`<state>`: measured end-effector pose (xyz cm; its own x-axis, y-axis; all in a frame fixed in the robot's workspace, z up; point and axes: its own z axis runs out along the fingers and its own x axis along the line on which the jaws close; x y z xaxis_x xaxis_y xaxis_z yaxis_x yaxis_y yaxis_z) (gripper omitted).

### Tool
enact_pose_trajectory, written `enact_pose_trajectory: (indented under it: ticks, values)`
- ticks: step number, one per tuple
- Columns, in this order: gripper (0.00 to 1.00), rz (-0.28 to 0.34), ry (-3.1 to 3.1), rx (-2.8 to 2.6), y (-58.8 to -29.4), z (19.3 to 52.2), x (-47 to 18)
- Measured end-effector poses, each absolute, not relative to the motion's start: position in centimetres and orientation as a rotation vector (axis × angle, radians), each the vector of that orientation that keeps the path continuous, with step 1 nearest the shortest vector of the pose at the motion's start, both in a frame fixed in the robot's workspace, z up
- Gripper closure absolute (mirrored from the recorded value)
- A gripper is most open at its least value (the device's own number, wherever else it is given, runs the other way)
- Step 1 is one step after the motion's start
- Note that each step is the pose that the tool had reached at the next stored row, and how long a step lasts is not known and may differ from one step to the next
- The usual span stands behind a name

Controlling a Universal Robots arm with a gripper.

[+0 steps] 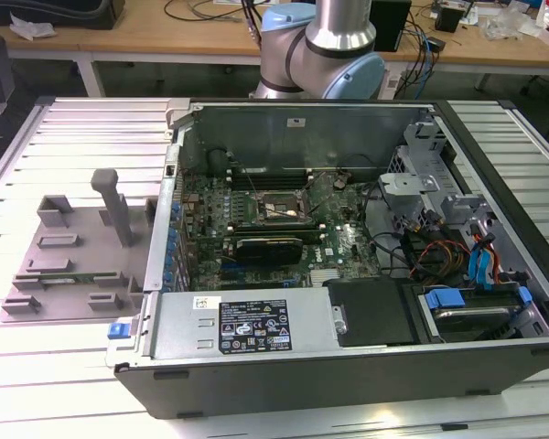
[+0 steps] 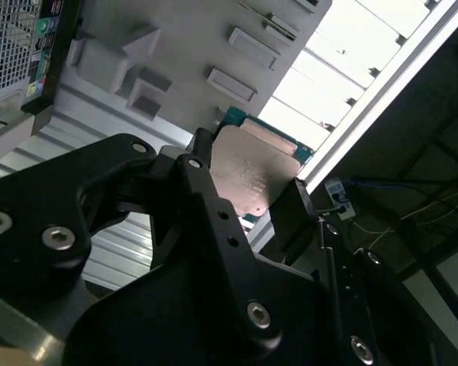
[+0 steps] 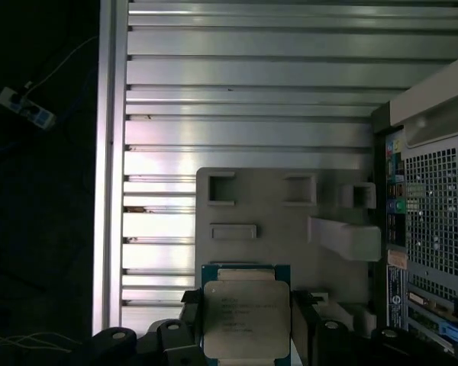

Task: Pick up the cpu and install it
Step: 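Pick up the cpu and move it towards the insertion slot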

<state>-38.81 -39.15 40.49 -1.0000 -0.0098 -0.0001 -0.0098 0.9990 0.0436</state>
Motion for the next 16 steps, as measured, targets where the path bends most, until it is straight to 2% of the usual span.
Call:
enact_pose_trajectory:
  ticks: [16]
  values:
    - [0.45, -0.069, -3.141, 0.015, -39.2, 40.5, -34.9]
